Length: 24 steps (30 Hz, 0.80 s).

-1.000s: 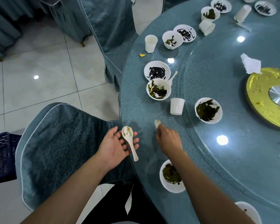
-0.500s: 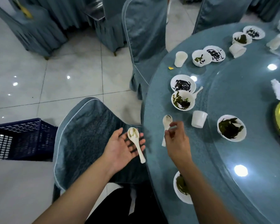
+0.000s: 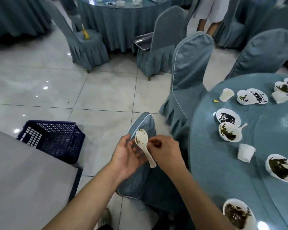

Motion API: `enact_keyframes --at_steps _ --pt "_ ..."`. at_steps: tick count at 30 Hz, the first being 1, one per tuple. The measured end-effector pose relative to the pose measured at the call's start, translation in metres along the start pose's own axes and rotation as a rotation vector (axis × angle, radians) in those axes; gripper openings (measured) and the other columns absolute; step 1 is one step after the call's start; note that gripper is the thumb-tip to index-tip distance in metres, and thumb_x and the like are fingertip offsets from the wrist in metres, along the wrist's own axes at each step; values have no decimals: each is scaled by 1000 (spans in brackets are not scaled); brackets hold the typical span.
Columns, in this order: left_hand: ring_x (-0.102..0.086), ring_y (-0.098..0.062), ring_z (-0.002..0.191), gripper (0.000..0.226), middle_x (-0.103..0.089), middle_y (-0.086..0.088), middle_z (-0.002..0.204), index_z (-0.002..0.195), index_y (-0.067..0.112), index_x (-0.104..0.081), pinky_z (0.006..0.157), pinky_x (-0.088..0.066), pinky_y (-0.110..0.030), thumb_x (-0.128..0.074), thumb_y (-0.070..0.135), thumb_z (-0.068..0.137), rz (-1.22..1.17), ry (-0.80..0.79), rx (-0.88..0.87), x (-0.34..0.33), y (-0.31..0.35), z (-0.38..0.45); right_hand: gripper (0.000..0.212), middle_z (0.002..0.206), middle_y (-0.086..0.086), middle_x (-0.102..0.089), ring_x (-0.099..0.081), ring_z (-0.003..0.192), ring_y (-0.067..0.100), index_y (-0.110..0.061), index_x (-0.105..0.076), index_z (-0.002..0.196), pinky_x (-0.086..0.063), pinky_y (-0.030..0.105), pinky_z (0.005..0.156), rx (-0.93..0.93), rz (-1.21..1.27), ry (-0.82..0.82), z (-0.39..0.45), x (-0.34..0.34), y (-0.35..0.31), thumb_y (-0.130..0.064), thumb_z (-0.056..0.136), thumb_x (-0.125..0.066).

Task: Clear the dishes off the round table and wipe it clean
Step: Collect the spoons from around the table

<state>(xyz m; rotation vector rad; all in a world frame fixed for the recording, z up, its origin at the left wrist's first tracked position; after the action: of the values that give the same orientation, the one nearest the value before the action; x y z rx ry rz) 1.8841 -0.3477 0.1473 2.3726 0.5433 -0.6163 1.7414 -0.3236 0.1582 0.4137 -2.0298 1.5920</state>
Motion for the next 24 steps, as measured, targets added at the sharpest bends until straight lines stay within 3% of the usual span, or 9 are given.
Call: enact_keyframes --at_steps 6,10,12,16,24 --pt "-65 -30 88 43 -69 -15 95 113 7 -62 89 -49 -44 -44 43 100 -6 -17 -17 83 72 -23 20 98 -7 -76 -69 84 5 -23 -74 109 -60 31 84 13 -84 -33 -14 -88 -76 -29 91 -71" --pt "-66 -37 110 51 -68 -20 120 129 3 -59 95 -53 -50 -44 43 101 -34 -27 -22 129 115 -34 17 92 -13 -72 -65 78 1 -31 -71 108 -57 23 73 22 -126 -2 -15 -134 -114 -38 95 -64" --pt "-64 -40 117 56 -64 -22 132 136 0 -56 99 -52 -53 -44 43 101 -55 -30 -17 145 131 -38 16 94 -14 -68 -62 82 3 -31 -67 109 -53 24 76 86 -190 45 -9 -148 -126 -37 97 -60" --pt "-61 -43 124 57 -62 -26 134 138 -1 -54 106 -47 -58 -47 42 101 -98 -35 -4 162 158 -37 23 111 -6 -66 -60 99 15 -25 -66 118 -48 36 90 244 -354 134 17 -168 -133 -28 95 -61" --pt "-60 -43 118 57 -63 -26 132 138 -1 -54 99 -51 -56 -48 41 100 -29 -57 28 147 223 18 38 127 -5 -59 -53 113 18 -25 -59 131 -39 33 95 234 -456 224 92 -179 -122 -26 93 -61"
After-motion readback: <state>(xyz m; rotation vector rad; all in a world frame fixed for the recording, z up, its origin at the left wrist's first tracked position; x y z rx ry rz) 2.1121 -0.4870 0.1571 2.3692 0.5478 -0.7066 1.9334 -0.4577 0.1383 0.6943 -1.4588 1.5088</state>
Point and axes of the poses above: each hand's wrist, its own z-axis towards the middle knuckle, its own x-axis out of the back of the hand, y = z × x, the point moved 1 cm from there along z, towards the middle knuckle
